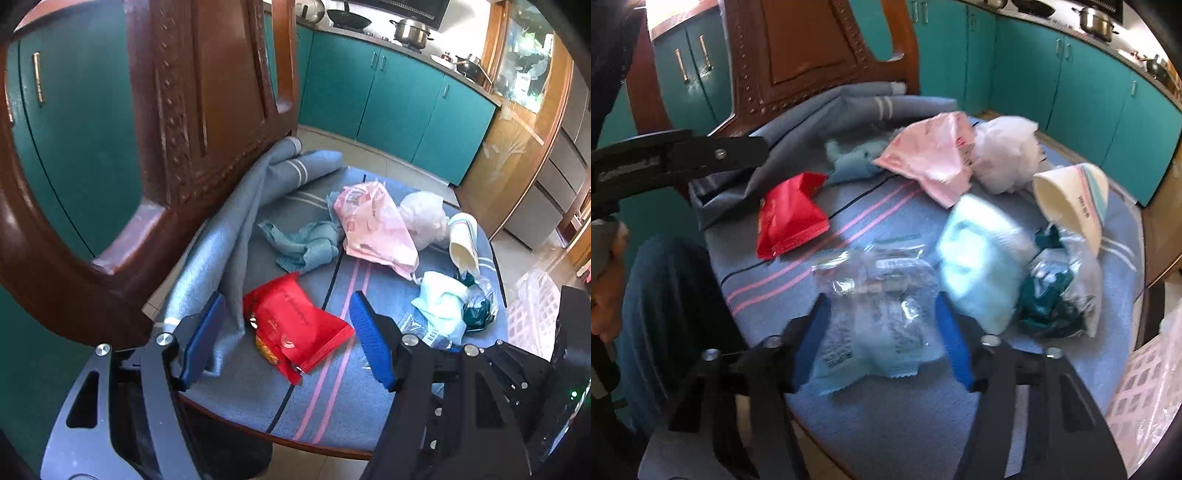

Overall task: Collect trash
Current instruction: 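Grasp the clear snack packet with the right tool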

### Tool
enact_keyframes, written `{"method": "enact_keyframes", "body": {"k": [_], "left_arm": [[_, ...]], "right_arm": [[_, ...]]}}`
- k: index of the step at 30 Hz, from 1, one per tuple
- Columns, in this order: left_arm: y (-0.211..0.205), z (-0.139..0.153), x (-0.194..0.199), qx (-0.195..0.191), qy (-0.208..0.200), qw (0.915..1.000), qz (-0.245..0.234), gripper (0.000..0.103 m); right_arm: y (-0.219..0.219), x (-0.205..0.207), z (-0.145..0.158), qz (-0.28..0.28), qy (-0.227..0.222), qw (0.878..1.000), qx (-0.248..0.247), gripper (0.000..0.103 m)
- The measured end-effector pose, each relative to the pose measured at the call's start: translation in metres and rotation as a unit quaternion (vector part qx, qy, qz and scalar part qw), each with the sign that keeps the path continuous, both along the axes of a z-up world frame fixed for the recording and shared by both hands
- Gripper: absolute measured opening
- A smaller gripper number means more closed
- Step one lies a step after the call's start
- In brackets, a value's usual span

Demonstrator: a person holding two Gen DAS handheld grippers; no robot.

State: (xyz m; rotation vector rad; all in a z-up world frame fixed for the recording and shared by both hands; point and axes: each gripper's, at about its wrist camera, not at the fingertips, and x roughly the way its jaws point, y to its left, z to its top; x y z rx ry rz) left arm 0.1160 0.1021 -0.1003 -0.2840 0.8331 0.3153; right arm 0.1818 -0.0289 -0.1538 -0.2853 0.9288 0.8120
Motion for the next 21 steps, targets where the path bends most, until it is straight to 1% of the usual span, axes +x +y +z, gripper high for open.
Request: {"method": "enact_keyframes", "body": {"k": [1, 4, 7, 9, 10, 14, 15, 16, 18, 20, 21], "left_arm": [[0.000, -0.005, 0.002, -0.004, 0.004, 1.0000, 0.001, 0.071], [-0.002, -0.017, 0.009, -0.025, 0.015, 0.9996, 0.003, 0.071], [-0.006, -0.026, 0.017, -0.024, 0.025, 0.9994, 0.002, 0.071], [-0.008, -0.032, 0.024, -0.026, 0.030, 0.9992, 0.001, 0.072], [-0.010, -0.036, 0.029, -0.026, 0.034, 0.9991, -0.002, 0.074], [-0.016, -0.049, 0.044, -0.027, 0.046, 0.9986, -0.005, 0.074], [-0.018, -0.052, 0.048, -0.026, 0.051, 0.9983, -0.006, 0.075], [-0.019, -0.056, 0.050, -0.024, 0.055, 0.9982, -0.006, 0.075], [-0.023, -0.061, 0.056, -0.023, 0.062, 0.9978, -0.006, 0.075], [-0.027, -0.065, 0.059, -0.019, 0.063, 0.9978, -0.010, 0.075], [-0.028, -0.066, 0.060, -0.015, 0.064, 0.9978, -0.014, 0.070]], "right_arm": [[-0.002, 0.001, -0.001, 0.003, 0.011, 1.000, 0.004, 0.040], [-0.013, 0.002, 0.004, -0.012, 0.019, 1.000, 0.014, 0.039], [-0.033, 0.007, 0.014, -0.034, 0.032, 0.998, 0.041, 0.039], [-0.055, 0.010, 0.026, -0.059, 0.027, 0.996, 0.067, 0.039], [-0.068, 0.011, 0.034, -0.068, 0.021, 0.993, 0.092, 0.039], [-0.106, 0.009, 0.055, -0.083, 0.018, 0.981, 0.173, 0.040], [-0.111, 0.009, 0.057, -0.085, 0.016, 0.980, 0.180, 0.040], [-0.115, 0.008, 0.059, -0.089, 0.012, 0.979, 0.181, 0.040], [-0.116, 0.006, 0.059, -0.099, 0.002, 0.981, 0.166, 0.040], [-0.119, 0.004, 0.058, -0.102, 0.002, 0.983, 0.152, 0.040], [-0.117, 0.005, 0.057, -0.108, 0.002, 0.984, 0.145, 0.040]]}}
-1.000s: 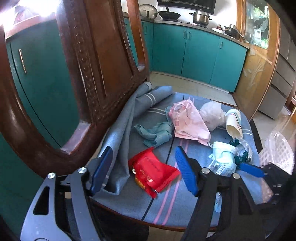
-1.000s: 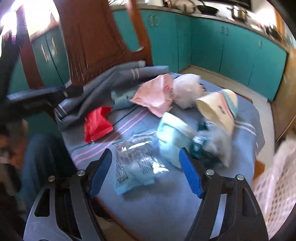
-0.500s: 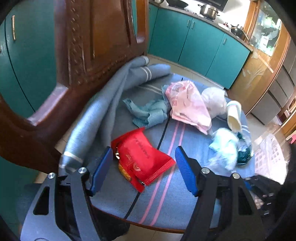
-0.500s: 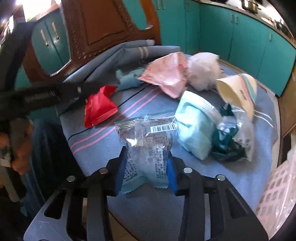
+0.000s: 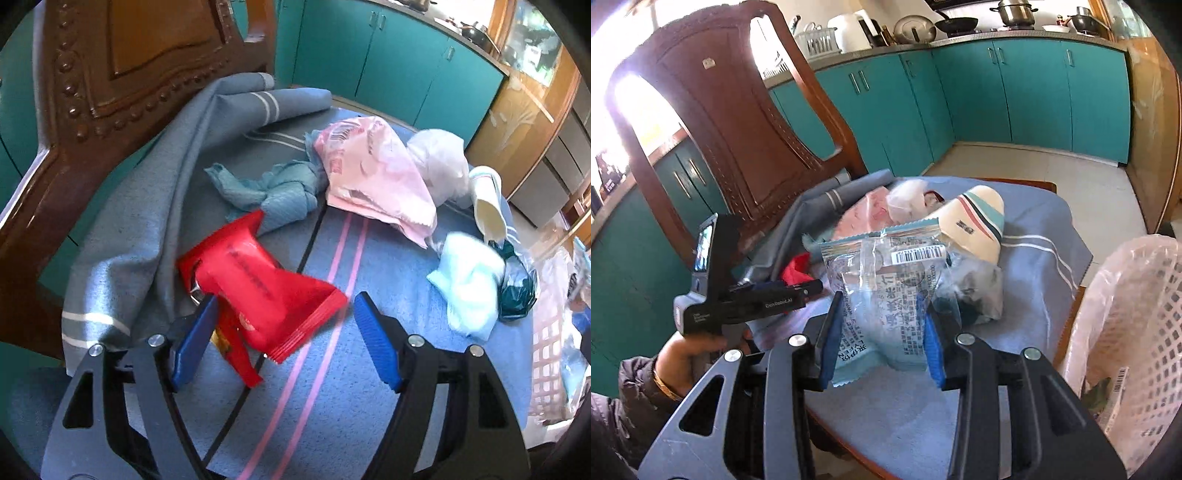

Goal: Collect trash

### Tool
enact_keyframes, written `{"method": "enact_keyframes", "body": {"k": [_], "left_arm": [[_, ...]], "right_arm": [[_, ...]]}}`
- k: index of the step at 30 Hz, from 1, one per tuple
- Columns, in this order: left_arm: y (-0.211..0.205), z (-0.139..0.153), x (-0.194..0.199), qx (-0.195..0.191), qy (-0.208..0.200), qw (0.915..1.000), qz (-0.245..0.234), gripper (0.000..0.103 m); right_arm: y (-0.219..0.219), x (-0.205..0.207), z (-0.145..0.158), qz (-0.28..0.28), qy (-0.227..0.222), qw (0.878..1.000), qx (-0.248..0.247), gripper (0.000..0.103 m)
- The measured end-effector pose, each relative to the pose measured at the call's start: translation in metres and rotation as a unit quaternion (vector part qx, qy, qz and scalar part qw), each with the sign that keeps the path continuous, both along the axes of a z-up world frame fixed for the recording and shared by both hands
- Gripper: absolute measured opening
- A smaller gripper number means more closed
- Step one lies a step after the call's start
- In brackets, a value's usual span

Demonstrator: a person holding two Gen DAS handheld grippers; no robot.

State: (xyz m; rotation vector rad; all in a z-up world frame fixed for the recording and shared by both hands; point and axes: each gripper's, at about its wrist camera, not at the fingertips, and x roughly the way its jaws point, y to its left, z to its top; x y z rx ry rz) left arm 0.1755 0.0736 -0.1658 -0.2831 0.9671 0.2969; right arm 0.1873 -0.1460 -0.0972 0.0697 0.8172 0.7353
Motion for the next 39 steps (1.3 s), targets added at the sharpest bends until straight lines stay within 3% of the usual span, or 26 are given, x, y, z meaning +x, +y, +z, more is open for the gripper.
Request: {"method": "enact_keyframes", "body": {"k": [1, 5, 7, 10, 17, 22, 31, 39], "left_arm": [[-0.002, -0.001, 0.001, 0.004, 0.001, 1.0000, -0.005, 0.058], [-0.008, -0.004, 0.003, 0.014, 0.005, 0.9996, -0.025, 0.039], [-0.012, -0.003, 0.001, 0.012, 0.003, 0.9993, -0.036, 0.024], [-0.017, 0.004, -0.001, 0.015, -0.005, 0.9984, -0.054, 0.015], [-0.041, 0.014, -0.013, 0.010, -0.012, 0.9938, -0.110, 0.014], [-0.058, 0.021, -0.020, 0.036, -0.011, 0.9882, -0.149, 0.014], [-0.057, 0.018, -0.028, 0.046, -0.006, 0.9889, -0.141, 0.015], [-0.056, 0.024, -0.034, 0.050, -0.015, 0.9891, -0.138, 0.047]], "right_arm": [[0.000, 0.001, -0.001, -0.006, 0.002, 1.000, -0.006, 0.040], [0.000, 0.004, -0.001, -0.020, 0.002, 1.000, -0.015, 0.040], [-0.001, 0.005, 0.000, -0.026, 0.002, 1.000, -0.013, 0.040], [-0.002, 0.009, -0.003, -0.036, 0.006, 0.999, -0.016, 0.040], [-0.008, 0.016, -0.010, -0.062, 0.022, 0.998, -0.022, 0.040], [-0.005, 0.016, -0.012, -0.060, 0.023, 0.997, -0.030, 0.040], [0.006, 0.013, -0.017, -0.051, 0.021, 0.997, -0.056, 0.040], [0.008, 0.012, -0.022, -0.050, 0.026, 0.996, -0.073, 0.041]]}}
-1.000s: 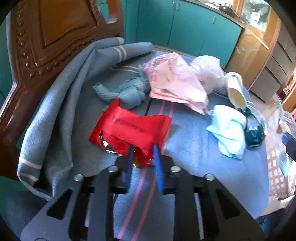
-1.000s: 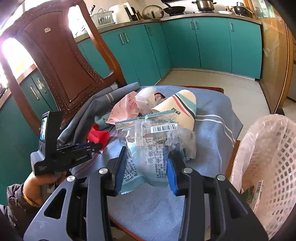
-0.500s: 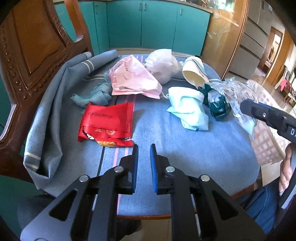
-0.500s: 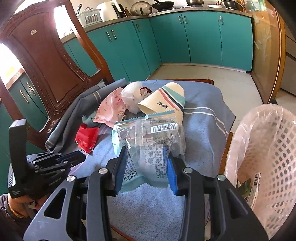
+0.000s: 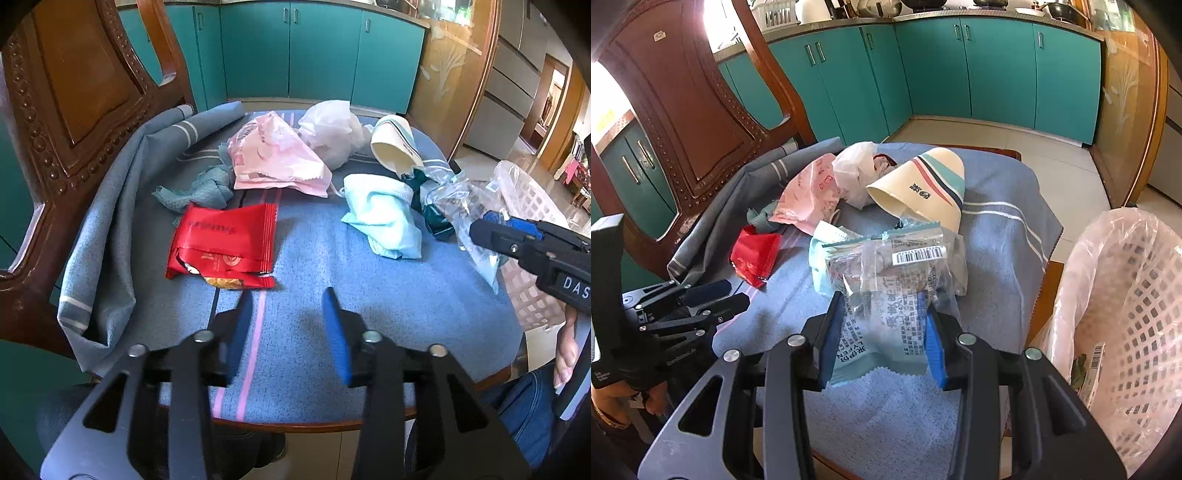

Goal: Collect trash

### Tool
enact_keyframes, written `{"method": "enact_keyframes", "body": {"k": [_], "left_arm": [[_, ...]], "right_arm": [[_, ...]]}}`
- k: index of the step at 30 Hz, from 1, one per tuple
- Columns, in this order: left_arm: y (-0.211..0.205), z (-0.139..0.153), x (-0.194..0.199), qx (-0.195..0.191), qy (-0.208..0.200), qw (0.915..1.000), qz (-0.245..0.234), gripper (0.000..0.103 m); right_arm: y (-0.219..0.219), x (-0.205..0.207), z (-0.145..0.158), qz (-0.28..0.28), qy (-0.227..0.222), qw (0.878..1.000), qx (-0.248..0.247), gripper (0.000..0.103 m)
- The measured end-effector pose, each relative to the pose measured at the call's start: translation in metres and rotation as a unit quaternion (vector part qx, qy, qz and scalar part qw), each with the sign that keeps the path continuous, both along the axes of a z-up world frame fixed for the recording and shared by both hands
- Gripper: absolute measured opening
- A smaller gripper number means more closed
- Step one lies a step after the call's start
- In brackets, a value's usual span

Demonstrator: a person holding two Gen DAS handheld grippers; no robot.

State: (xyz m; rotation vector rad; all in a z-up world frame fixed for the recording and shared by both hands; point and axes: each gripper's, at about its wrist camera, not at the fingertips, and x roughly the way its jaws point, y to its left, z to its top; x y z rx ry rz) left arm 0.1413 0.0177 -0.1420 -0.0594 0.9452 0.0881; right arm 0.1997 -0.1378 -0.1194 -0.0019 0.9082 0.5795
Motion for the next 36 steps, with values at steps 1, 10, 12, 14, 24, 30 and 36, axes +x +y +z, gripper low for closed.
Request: {"method": "enact_keyframes", "body": {"k": [1, 10, 12, 14, 24, 30, 36], "left_arm": [[0.000, 0.001, -0.001, 0.003, -0.003, 1.0000, 0.003, 0.052], [0.007, 0.009, -0.005, 0.008, -0.024, 0.9994, 0.022, 0.065], [0.009, 0.008, -0.005, 0.005, -0.023, 0.9994, 0.026, 0.067], [0.011, 0.006, -0.004, 0.002, -0.022, 0.9993, 0.029, 0.070], [0.018, -0.003, 0.000, -0.006, -0.012, 0.9990, 0.043, 0.079], [0.036, -0.001, 0.030, 0.005, -0.023, 0.9973, 0.070, 0.084], [0.048, -0.026, 0.066, -0.004, 0.013, 0.9955, 0.093, 0.088]], "right_arm": [[0.000, 0.000, 0.000, 0.000, 0.000, 1.000, -0.001, 0.041], [0.002, 0.000, -0.002, -0.002, 0.000, 1.000, -0.008, 0.045], [0.003, 0.000, -0.002, -0.001, -0.002, 1.000, -0.009, 0.049], [0.004, -0.001, -0.002, 0.002, -0.002, 1.000, -0.009, 0.051], [0.002, 0.000, 0.000, -0.007, -0.009, 1.000, -0.009, 0.071], [0.011, 0.000, -0.006, -0.003, -0.011, 0.999, -0.040, 0.075], [0.023, 0.002, -0.023, -0.001, -0.005, 0.996, -0.087, 0.083]]}}
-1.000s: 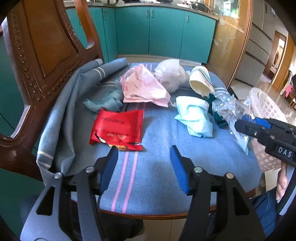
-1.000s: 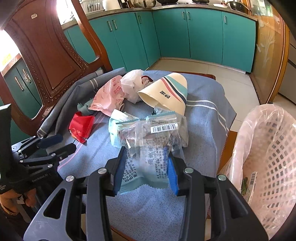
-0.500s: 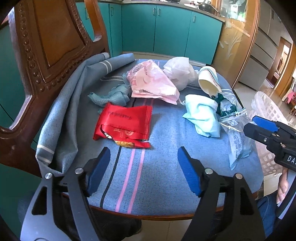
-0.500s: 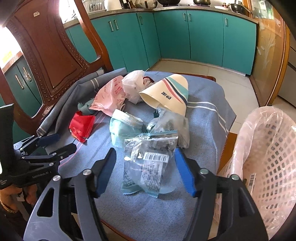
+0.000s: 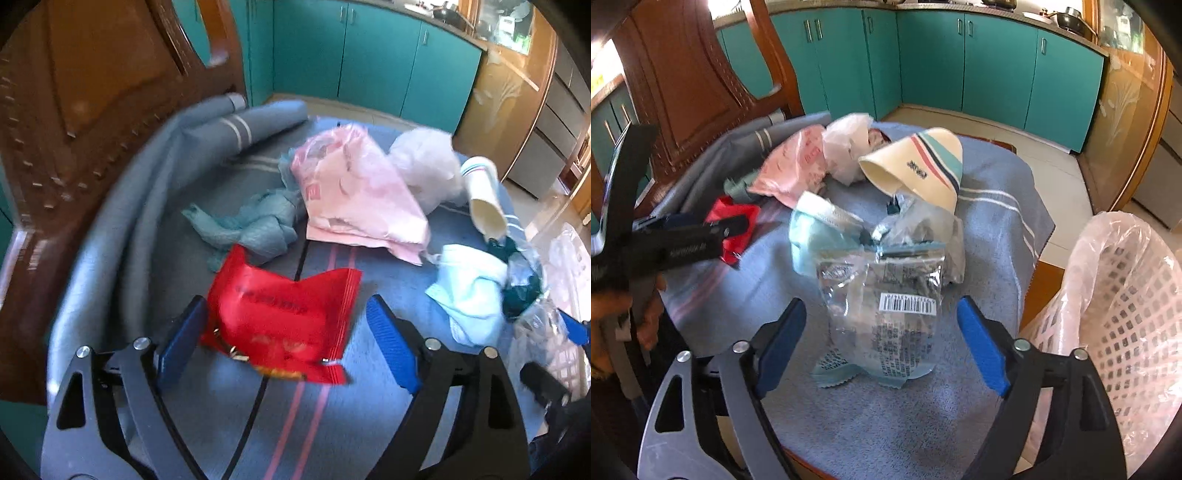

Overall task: Collect trash
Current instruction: 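Grasp the red snack wrapper with the left tool while the right tool holds the packet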

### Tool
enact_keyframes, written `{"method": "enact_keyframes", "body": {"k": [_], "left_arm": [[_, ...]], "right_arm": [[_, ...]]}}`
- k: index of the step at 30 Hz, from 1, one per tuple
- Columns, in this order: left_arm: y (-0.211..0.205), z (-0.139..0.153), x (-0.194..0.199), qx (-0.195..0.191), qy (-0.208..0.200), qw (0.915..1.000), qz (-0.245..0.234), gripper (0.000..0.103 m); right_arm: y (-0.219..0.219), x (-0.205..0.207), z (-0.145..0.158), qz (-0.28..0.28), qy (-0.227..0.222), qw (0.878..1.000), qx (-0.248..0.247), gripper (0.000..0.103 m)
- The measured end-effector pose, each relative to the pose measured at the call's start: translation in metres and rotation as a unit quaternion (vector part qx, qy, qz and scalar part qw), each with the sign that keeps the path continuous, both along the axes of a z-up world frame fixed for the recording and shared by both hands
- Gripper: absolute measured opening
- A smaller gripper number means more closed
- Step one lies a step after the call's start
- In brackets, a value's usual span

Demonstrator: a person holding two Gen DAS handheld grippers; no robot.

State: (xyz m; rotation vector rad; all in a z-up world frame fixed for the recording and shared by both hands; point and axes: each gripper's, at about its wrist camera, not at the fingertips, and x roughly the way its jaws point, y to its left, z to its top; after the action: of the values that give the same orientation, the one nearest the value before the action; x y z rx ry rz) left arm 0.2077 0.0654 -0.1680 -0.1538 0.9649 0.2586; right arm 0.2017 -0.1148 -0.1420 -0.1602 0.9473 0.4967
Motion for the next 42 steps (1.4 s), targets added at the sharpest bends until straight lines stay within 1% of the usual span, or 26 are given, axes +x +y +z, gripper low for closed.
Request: {"method": "enact_keyframes", "body": {"k": [2, 5, 6, 7, 9, 10, 11, 12, 14, 15, 16, 17, 20, 22, 26, 29, 33, 37, 42], "left_arm": [[0.001, -0.006, 0.004, 0.010, 0.008, 0.9999, 0.000, 0.088], [0.004, -0.011, 0.004, 0.002, 0.008, 1.0000, 0.002, 0.088], [0.005, -0.011, 0.004, 0.000, 0.007, 1.0000, 0.001, 0.086], [0.005, -0.012, 0.003, -0.001, 0.006, 1.0000, 0.000, 0.082], [0.007, -0.012, 0.001, 0.002, 0.005, 1.0000, 0.001, 0.078], [0.009, -0.012, -0.001, 0.002, 0.004, 1.0000, 0.001, 0.075], [0.010, -0.012, -0.002, 0.002, 0.002, 1.0000, 0.001, 0.073], [0.011, -0.011, -0.003, 0.001, 0.000, 1.0000, 0.002, 0.069], [0.014, -0.009, -0.009, -0.005, -0.004, 1.0000, 0.002, 0.066], [0.015, -0.007, -0.012, -0.012, -0.008, 0.9999, 0.003, 0.062], [0.016, -0.005, -0.015, -0.016, -0.010, 0.9998, 0.004, 0.056], [0.016, -0.003, -0.018, -0.020, -0.013, 0.9997, 0.005, 0.054], [0.016, 0.006, -0.029, -0.025, -0.026, 0.9993, 0.004, 0.054], [0.016, 0.011, -0.035, -0.026, -0.032, 0.9992, 0.002, 0.052], [0.013, 0.024, -0.047, -0.025, -0.047, 0.9986, 0.006, 0.052], [0.007, 0.034, -0.053, -0.018, -0.060, 0.9980, 0.001, 0.052], [0.002, 0.048, -0.058, -0.005, -0.077, 0.9970, 0.000, 0.056], [-0.005, 0.061, -0.070, 0.011, -0.086, 0.9963, -0.005, 0.056], [-0.012, 0.066, -0.077, 0.023, -0.091, 0.9955, -0.010, 0.056]], "right_arm": [[0.004, 0.003, -0.007, -0.001, 0.006, 1.000, -0.013, 0.083], [0.009, 0.005, -0.015, 0.002, 0.009, 1.000, -0.023, 0.083], [0.011, 0.006, -0.016, 0.003, 0.010, 1.000, -0.024, 0.083], [0.012, 0.007, -0.018, 0.003, 0.008, 1.000, -0.025, 0.083], [0.013, 0.008, -0.019, 0.005, 0.008, 1.000, -0.022, 0.081], [0.014, 0.008, -0.018, 0.006, 0.008, 1.000, -0.018, 0.078], [0.014, 0.009, -0.018, 0.008, 0.012, 1.000, -0.013, 0.069], [0.015, 0.009, -0.017, 0.008, 0.015, 1.000, -0.010, 0.064], [0.014, 0.009, -0.014, 0.006, 0.014, 1.000, -0.001, 0.062], [0.013, 0.008, -0.012, 0.006, 0.013, 1.000, 0.002, 0.059], [0.012, 0.008, -0.011, 0.005, 0.012, 1.000, 0.005, 0.058], [0.010, 0.007, -0.009, 0.003, 0.010, 1.000, 0.010, 0.058], [0.003, 0.007, -0.004, -0.004, 0.009, 1.000, 0.022, 0.058], [-0.001, 0.007, -0.001, -0.010, 0.007, 1.000, 0.028, 0.058], [-0.005, 0.005, 0.002, -0.017, 0.000, 0.999, 0.029, 0.058], [-0.005, 0.001, 0.005, -0.010, -0.005, 0.999, 0.032, 0.058], [-0.002, -0.004, 0.007, 0.002, -0.013, 1.000, 0.029, 0.058], [0.000, -0.008, 0.009, 0.008, -0.022, 0.999, 0.024, 0.058], [-0.001, -0.008, 0.010, 0.005, -0.026, 0.999, 0.027, 0.058]]}}
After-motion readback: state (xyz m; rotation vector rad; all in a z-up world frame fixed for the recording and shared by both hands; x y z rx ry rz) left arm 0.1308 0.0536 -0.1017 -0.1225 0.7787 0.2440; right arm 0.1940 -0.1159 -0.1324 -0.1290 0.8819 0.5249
